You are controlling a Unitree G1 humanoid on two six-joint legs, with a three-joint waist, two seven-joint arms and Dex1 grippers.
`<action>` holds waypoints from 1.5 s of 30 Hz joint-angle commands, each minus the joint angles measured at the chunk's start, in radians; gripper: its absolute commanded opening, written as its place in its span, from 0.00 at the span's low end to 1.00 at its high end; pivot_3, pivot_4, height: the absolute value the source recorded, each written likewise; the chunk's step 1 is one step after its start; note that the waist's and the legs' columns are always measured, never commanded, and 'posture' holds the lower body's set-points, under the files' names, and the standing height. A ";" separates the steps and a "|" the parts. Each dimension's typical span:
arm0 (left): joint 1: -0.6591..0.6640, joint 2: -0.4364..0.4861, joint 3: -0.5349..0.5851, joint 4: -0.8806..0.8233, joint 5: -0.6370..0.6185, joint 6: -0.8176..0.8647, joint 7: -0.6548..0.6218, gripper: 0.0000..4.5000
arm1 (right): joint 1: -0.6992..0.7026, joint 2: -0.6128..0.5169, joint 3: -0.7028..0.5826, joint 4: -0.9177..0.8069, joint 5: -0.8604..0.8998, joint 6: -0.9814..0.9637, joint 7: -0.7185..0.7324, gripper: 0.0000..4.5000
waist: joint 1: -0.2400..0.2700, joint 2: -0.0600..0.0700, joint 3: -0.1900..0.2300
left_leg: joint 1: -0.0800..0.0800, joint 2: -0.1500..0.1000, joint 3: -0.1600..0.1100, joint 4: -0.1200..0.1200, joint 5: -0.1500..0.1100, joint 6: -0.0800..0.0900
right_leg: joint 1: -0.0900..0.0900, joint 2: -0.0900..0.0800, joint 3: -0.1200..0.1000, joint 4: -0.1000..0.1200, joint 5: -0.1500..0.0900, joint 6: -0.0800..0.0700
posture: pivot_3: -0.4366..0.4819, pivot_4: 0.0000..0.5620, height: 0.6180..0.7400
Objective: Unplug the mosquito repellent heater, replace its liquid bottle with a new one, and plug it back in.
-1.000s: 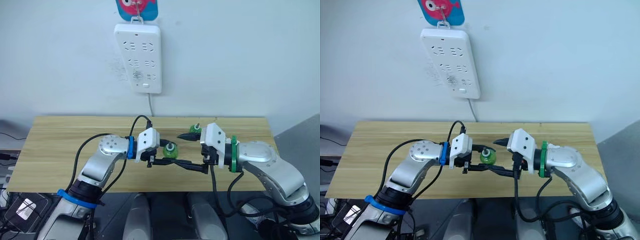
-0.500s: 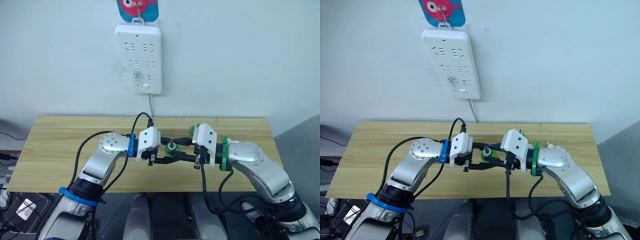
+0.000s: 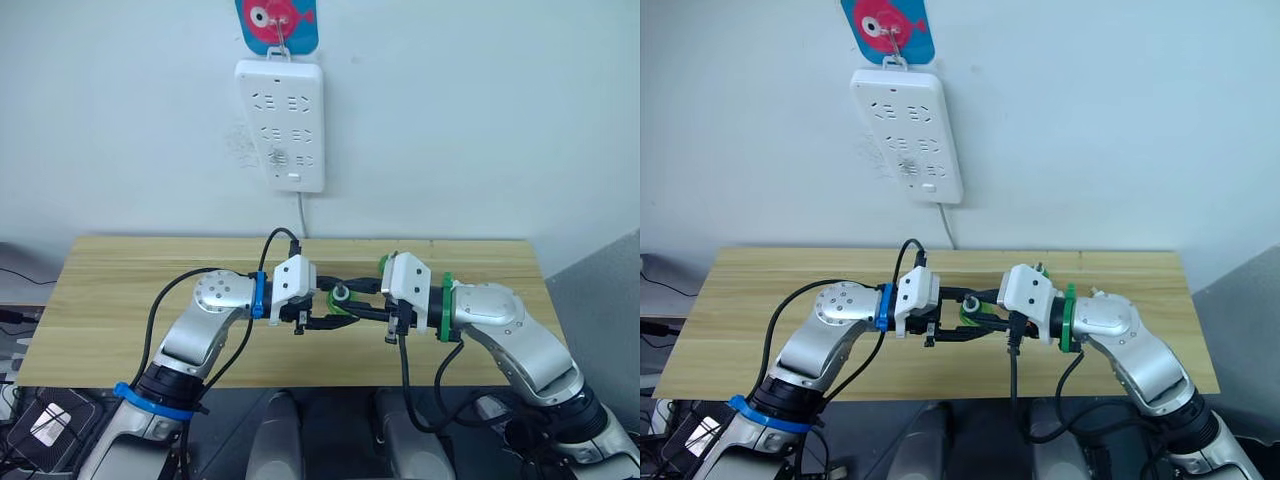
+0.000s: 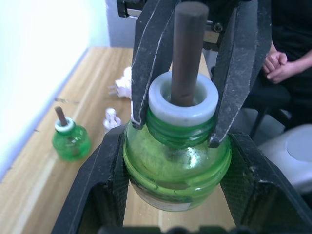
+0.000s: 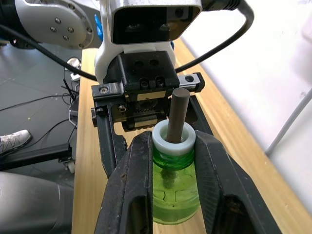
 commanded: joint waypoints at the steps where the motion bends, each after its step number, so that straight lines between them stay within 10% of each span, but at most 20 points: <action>1: -0.004 -0.010 0.015 -0.032 -0.011 -0.036 0.014 0.78 | 0.012 -0.006 -0.052 -0.045 0.028 -0.041 0.008 0.18 | 0.000 0.000 -0.010 | 0.000 0.000 0.000 0.000 0.000 0.000 | 0.000 0.000 0.000 0.000 0.000 0.000 | 0.48 0.32 1.00; 4: 0.007 0.015 0.006 -0.021 0.014 -0.062 0.005 0.98 | 0.017 -0.016 -0.094 -0.058 0.051 -0.050 0.019 0.18 | -0.001 0.000 -0.021 | 0.000 0.000 0.000 -0.001 0.000 0.000 | 0.000 0.000 0.000 -0.001 0.000 0.000 | 0.47 0.30 1.00; 9: 0.078 0.038 0.086 -0.042 -0.071 0.108 0.083 0.98 | 0.031 -0.024 -0.239 -0.108 0.179 0.051 -0.027 0.18 | -0.005 0.001 -0.032 | 0.001 0.000 0.001 -0.001 0.000 0.000 | 0.000 0.000 0.001 -0.001 0.000 0.000 | 0.46 0.28 1.00; 21: 0.158 -0.218 0.311 -0.328 -0.876 0.856 0.578 0.98 | 0.118 0.242 -0.531 -0.097 0.906 0.447 -0.513 0.18 | -0.005 0.001 -0.036 | 0.002 0.001 0.000 0.000 -0.002 0.004 | 0.002 0.001 0.000 0.001 0.000 0.000 | 0.47 0.37 1.00; 35: 0.115 -0.377 0.373 -0.285 -1.295 0.800 0.981 0.98 | 0.055 0.260 -0.483 -0.068 1.346 0.361 -0.896 0.18 | -0.010 0.002 -0.036 | 0.003 0.001 0.000 0.001 -0.002 0.004 | 0.003 0.001 0.001 0.002 0.000 0.000 | 0.46 0.39 1.00; 45: 0.104 -0.362 0.335 -0.288 -1.278 0.740 1.001 0.98 | 0.071 0.207 -0.447 -0.056 1.335 0.337 -0.856 0.18 | -0.008 0.002 -0.036 | 0.003 0.000 0.000 0.000 -0.002 0.004 | 0.003 0.001 0.001 0.001 0.000 0.000 | 0.46 0.36 1.00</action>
